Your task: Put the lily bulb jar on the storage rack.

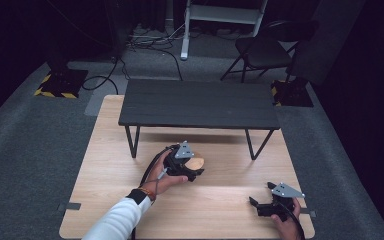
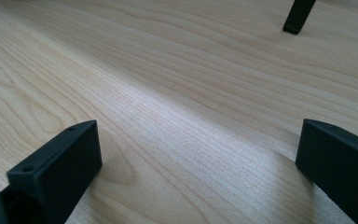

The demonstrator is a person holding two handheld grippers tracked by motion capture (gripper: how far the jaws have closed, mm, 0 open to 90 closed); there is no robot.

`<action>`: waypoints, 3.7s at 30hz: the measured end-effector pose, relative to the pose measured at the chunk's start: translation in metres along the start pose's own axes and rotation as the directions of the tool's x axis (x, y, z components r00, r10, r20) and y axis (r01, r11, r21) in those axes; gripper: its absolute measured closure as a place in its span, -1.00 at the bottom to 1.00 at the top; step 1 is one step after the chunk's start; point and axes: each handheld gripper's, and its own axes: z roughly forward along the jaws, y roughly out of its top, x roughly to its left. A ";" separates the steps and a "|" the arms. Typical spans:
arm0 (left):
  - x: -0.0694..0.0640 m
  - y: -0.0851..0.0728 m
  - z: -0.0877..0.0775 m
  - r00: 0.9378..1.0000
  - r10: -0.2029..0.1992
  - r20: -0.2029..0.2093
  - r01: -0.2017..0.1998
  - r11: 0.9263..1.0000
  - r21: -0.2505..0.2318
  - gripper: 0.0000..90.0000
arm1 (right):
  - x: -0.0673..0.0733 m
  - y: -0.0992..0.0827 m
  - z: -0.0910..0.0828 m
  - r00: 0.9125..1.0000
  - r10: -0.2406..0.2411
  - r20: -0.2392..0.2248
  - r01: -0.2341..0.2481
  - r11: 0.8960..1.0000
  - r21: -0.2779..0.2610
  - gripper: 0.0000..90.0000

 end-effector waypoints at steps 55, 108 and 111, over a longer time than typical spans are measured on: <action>0.077 0.157 -0.076 0.992 -0.017 -0.124 -0.004 0.986 -0.166 -0.46 | 0.000 0.000 0.000 1.000 -0.001 0.000 0.001 1.000 0.000 -1.00; 0.003 0.071 -0.165 0.965 -0.049 -0.258 0.011 0.989 -0.148 -0.96 | 0.000 0.000 0.000 1.000 -0.003 -0.002 0.003 1.000 -0.001 -1.00; -0.002 0.054 -0.166 0.965 -0.063 -0.254 0.022 0.986 -0.162 -0.96 | 0.000 0.000 0.000 1.000 -0.004 -0.002 0.004 1.000 -0.001 -1.00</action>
